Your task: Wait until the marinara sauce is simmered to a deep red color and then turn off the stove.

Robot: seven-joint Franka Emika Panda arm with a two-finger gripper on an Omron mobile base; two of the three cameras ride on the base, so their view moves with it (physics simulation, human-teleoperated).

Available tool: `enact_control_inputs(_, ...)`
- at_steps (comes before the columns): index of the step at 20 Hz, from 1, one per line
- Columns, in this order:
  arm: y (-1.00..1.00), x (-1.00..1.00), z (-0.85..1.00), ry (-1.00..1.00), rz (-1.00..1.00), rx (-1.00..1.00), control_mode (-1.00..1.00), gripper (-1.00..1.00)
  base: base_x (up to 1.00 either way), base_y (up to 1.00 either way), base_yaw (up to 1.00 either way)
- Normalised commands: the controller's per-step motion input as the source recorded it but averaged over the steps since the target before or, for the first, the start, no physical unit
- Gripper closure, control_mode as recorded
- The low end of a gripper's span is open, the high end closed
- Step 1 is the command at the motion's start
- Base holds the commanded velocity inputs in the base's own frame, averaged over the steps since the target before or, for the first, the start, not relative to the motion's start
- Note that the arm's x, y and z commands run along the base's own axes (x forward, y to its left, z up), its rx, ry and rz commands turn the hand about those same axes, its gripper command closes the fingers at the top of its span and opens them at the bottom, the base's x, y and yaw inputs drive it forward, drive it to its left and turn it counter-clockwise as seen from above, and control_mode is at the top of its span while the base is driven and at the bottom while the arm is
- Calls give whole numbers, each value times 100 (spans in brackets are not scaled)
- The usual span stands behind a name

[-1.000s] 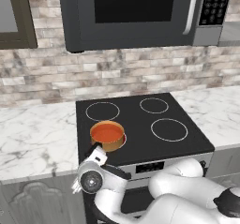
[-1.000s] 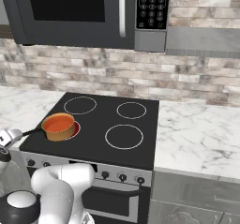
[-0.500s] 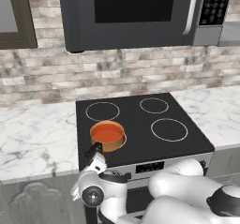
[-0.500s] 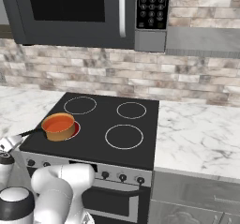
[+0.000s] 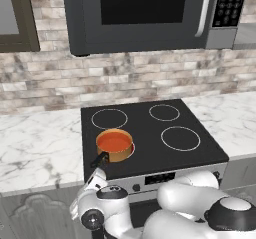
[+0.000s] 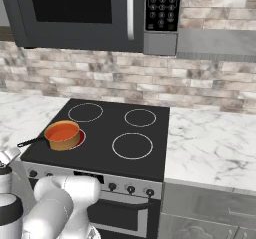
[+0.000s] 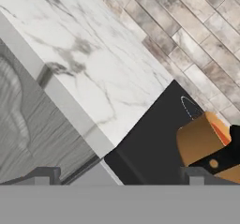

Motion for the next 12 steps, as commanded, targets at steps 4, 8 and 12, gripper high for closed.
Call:
enact_control_inputs(4,20,0,-27,0,0,-1,-100,-100,0,0,0)
enact_control_inputs(8,0,-1,-15,0,0,0,-100,-100,0,0,0)
enact_control_inputs(12,0,-4,-14,2,0,0,-100,-100,0,0,0)
